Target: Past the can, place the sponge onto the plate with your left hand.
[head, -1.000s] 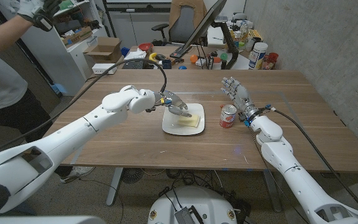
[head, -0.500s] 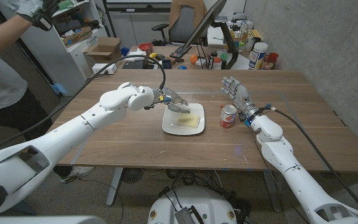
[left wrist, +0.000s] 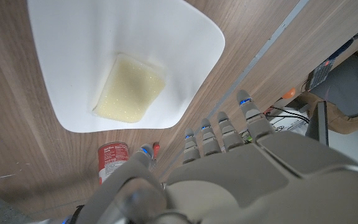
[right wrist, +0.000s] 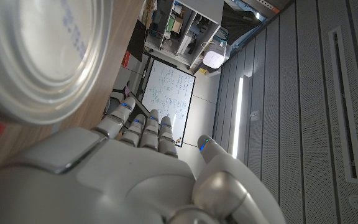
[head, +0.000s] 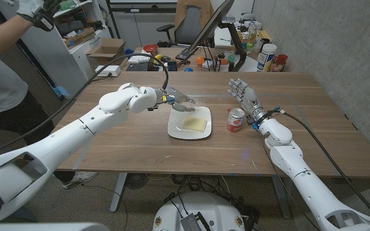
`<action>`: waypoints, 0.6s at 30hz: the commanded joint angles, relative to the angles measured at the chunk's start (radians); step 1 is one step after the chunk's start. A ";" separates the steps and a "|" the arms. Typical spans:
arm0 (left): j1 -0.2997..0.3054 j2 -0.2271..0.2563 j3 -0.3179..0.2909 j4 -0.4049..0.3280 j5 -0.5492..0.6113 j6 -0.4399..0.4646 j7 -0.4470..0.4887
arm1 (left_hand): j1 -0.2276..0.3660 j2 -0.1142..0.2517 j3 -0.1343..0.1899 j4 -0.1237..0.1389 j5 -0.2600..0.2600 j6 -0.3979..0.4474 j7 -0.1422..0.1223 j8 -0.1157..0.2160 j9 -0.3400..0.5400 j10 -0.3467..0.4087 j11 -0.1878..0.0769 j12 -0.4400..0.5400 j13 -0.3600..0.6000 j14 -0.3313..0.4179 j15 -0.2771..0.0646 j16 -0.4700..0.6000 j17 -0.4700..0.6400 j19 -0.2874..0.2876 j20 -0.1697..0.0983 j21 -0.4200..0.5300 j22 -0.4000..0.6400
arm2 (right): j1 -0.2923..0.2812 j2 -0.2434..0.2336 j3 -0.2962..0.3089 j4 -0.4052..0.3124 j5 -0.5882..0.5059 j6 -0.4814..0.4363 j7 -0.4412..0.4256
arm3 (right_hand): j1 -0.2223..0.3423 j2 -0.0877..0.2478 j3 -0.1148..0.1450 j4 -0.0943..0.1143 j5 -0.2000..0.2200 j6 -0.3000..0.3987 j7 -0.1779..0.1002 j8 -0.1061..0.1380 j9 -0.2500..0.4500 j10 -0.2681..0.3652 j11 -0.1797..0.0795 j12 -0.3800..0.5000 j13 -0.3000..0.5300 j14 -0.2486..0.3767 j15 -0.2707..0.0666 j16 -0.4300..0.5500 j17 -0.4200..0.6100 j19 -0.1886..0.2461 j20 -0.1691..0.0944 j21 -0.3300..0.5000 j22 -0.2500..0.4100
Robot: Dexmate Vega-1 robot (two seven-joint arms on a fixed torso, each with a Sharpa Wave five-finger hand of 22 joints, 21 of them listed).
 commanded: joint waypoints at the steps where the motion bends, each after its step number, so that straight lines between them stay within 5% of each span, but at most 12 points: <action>1: 0.023 0.021 -0.038 -0.038 -0.018 0.021 0.028 | -0.003 0.009 0.005 -0.003 -0.005 -0.008 0.001 0.004 -0.001 -0.013 0.000 0.003 -0.001 -0.026 0.002 -0.002 0.003 -0.030 0.001 -0.016 0.001 | 0.002 -0.002 -0.003 -0.001 0.000 0.002 0.004 | 0.000 0.073 0.000 0.000 0.006 0.008 -0.002 0.006 0.005 0.009 0.002 0.005 0.004 0.005 0.001 0.004 0.003 0.009 -0.056 0.004 0.005; 10: 0.043 0.036 -0.062 -0.064 -0.019 0.035 0.058 | -0.019 0.048 0.018 0.014 -0.011 -0.065 -0.003 -0.001 -0.001 -0.090 -0.001 0.002 -0.004 -0.115 0.018 -0.002 0.005 -0.127 0.006 -0.059 0.003 | 0.007 0.001 -0.005 0.006 0.000 0.007 0.007 | 0.001 0.074 0.000 0.000 0.006 0.008 -0.002 0.006 0.005 0.010 0.002 0.005 0.004 0.004 0.001 0.003 0.002 0.008 -0.056 0.004 0.005; 18: 0.057 0.042 -0.091 -0.081 -0.041 0.045 0.088 | -0.023 0.047 0.016 0.017 -0.013 -0.070 -0.017 0.002 -0.001 -0.103 0.001 0.004 -0.004 -0.129 0.016 0.000 0.005 -0.142 0.007 -0.061 0.004 | 0.009 -0.001 -0.005 0.007 0.000 0.006 0.010 | 0.001 0.074 0.000 0.000 0.006 0.008 -0.002 0.006 0.005 0.010 0.001 0.005 0.004 0.004 0.002 0.003 0.002 0.008 -0.056 0.004 0.005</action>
